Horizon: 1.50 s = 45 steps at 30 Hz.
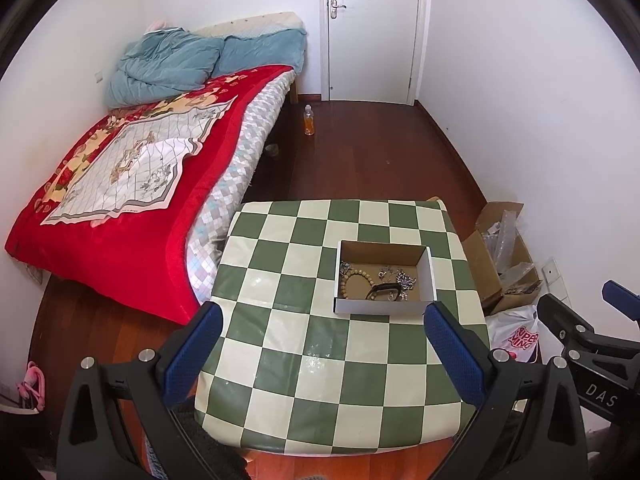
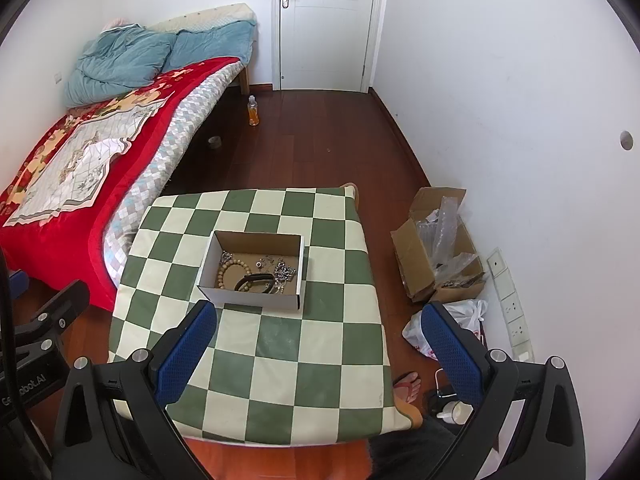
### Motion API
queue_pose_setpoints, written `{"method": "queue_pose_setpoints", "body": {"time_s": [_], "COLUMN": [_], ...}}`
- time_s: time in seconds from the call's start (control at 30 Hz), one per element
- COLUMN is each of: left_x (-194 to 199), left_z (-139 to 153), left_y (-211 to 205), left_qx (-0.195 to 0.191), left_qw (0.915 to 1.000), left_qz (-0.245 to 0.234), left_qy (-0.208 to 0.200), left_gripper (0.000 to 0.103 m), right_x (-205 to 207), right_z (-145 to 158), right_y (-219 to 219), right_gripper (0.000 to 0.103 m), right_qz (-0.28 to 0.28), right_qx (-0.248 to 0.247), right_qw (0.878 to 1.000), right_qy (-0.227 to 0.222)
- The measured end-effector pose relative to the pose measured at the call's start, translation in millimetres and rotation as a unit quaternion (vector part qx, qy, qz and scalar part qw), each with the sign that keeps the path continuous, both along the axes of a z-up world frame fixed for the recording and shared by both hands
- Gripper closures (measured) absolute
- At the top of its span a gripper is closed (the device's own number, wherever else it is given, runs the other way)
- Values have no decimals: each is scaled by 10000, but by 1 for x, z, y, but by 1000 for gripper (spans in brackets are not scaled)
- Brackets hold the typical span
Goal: Organize jewelry
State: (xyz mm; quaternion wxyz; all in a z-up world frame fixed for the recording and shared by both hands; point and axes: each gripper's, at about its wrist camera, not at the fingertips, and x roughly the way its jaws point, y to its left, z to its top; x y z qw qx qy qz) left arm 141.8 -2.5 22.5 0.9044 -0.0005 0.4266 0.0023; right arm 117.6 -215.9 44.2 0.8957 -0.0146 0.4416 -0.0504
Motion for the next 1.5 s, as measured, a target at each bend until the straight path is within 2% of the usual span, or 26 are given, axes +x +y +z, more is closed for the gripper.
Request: {"method": "queue_pose_setpoints", "body": {"time_s": [1.5], "left_x": [-3], "left_z": [3], "left_y": [2], "left_qx": [-36], "left_qw": [9999], "left_qz": [49], "left_qy": [-89], "left_gripper": [0], "right_x": [-5], "right_z": [9], "right_y": [2], "right_gripper": [0], "right_qz": [-21], "right_qx": [-6], "right_qw": [9999], "right_qy": [-104]}}
